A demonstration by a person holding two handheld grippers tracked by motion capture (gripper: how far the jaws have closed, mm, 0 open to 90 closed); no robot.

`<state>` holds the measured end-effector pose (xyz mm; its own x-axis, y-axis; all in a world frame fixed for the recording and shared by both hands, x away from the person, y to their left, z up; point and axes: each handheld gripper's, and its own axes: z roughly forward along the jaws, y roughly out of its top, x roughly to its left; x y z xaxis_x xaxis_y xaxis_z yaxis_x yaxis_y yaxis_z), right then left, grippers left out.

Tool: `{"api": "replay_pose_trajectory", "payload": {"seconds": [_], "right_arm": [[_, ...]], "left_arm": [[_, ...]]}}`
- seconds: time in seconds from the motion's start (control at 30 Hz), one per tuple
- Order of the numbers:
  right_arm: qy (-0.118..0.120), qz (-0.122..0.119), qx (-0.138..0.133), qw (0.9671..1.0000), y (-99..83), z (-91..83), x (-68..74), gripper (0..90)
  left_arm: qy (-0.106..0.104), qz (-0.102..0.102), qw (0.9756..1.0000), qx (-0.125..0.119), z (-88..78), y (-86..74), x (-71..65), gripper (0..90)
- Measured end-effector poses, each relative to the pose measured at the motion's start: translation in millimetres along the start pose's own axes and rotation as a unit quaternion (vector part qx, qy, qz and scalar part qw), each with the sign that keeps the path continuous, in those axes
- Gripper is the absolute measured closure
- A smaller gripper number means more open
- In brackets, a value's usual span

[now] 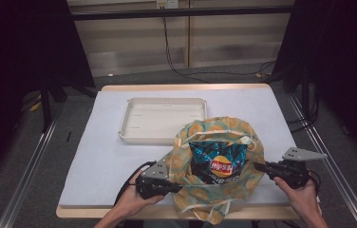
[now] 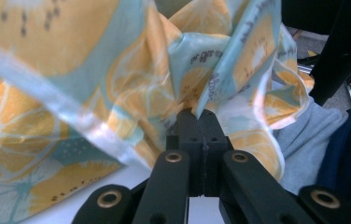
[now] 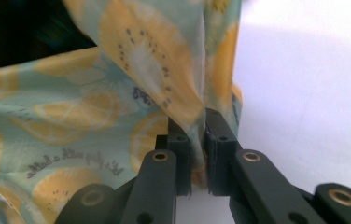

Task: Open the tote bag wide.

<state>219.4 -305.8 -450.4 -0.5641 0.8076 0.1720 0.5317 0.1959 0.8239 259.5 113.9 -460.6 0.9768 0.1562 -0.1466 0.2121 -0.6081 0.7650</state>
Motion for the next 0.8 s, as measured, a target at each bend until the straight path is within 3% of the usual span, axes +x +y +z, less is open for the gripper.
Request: {"api": "replay_pose_trajectory", "payload": {"seconds": [0.27,0.3,0.33,0.43,0.53,0.57,0.8], "right_arm": [[-0.011,-0.011,0.056,0.9983,-5.5,18.5,-1.3,83.8],[-0.011,-0.008,0.054,0.9984,-5.3,17.5,-1.2,83.3],[-0.011,-0.012,0.048,0.9987,-4.9,16.0,-1.4,81.7],[-0.007,-0.009,0.016,0.9998,-1.9,6.4,-0.5,70.4],[-0.004,-0.009,-0.024,0.9997,4.6,-7.6,2.7,57.2],[-0.009,-0.009,-0.036,0.9993,7.3,-12.1,4.1,55.6],[-0.01,-0.022,-0.088,0.9958,31.0,-32.8,11.2,44.2]], "left_arm": [[0.006,0.008,0.9995,0.031,8.8,-1.7,2.2,90.0],[0.004,0.003,0.9998,0.02,10.1,-2.8,2.4,90.0],[0.004,0.004,0.9997,0.024,8.6,-2.4,3.5,90.0],[-0.005,-0.01,0.9999,0.004,4.8,-2.3,2.9,89.7],[-0.01,-0.023,0.9992,-0.03,-4.4,0.2,2.7,75.5],[-0.01,-0.022,0.9991,-0.034,-9.2,1.9,1.2,74.9],[0.001,-0.027,0.9944,-0.102,-37.4,14.2,1.8,66.2]]}}
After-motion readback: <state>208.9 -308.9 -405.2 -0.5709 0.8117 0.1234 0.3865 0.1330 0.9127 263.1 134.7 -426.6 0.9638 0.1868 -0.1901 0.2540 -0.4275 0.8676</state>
